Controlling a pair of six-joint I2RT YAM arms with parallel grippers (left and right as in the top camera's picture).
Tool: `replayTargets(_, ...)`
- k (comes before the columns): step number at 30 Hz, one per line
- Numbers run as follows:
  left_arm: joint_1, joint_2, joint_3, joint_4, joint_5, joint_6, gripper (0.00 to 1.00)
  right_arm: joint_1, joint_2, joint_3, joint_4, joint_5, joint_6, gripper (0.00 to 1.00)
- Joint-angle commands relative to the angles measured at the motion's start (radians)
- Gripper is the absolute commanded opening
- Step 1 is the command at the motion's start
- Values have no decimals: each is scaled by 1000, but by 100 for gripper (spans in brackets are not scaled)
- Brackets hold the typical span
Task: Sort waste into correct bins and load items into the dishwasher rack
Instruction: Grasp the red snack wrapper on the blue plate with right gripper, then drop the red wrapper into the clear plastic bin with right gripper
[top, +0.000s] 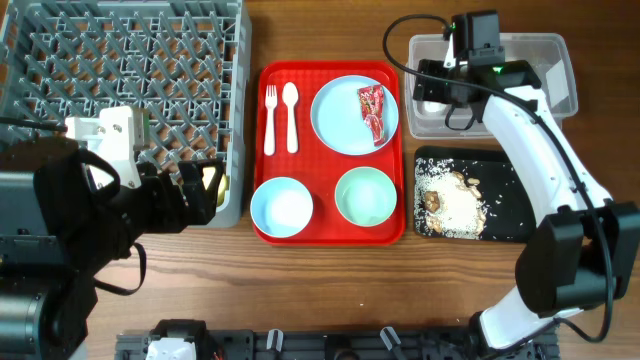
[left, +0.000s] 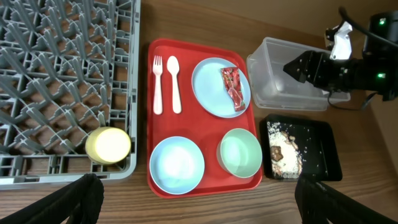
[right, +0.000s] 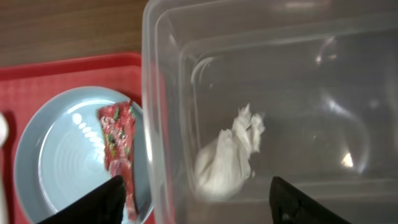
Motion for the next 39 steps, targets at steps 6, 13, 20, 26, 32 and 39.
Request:
replayTargets(6,-3,-5,5,2,12,19,100,170,-134,2,17,-183,-97,68)
replayTargets(13,-3,-5,5,2,12,19,100,318,25,-40,60,121,-34,64)
replayTargets(20,-3,-5,5,2,12,19,100,298,200,-40,131,170,-31,60)
replayTargets(26,-3,-5,5,2,12,19,100,275,272,-40,148,169,-32,59)
replayTargets(32,-3,-5,5,2,12,19,100,276,348,-40,148,106,-31,36)
replayTargets(39,-3,-5,5,2,12,19,100,275,262,-5,95,109,-32,4)
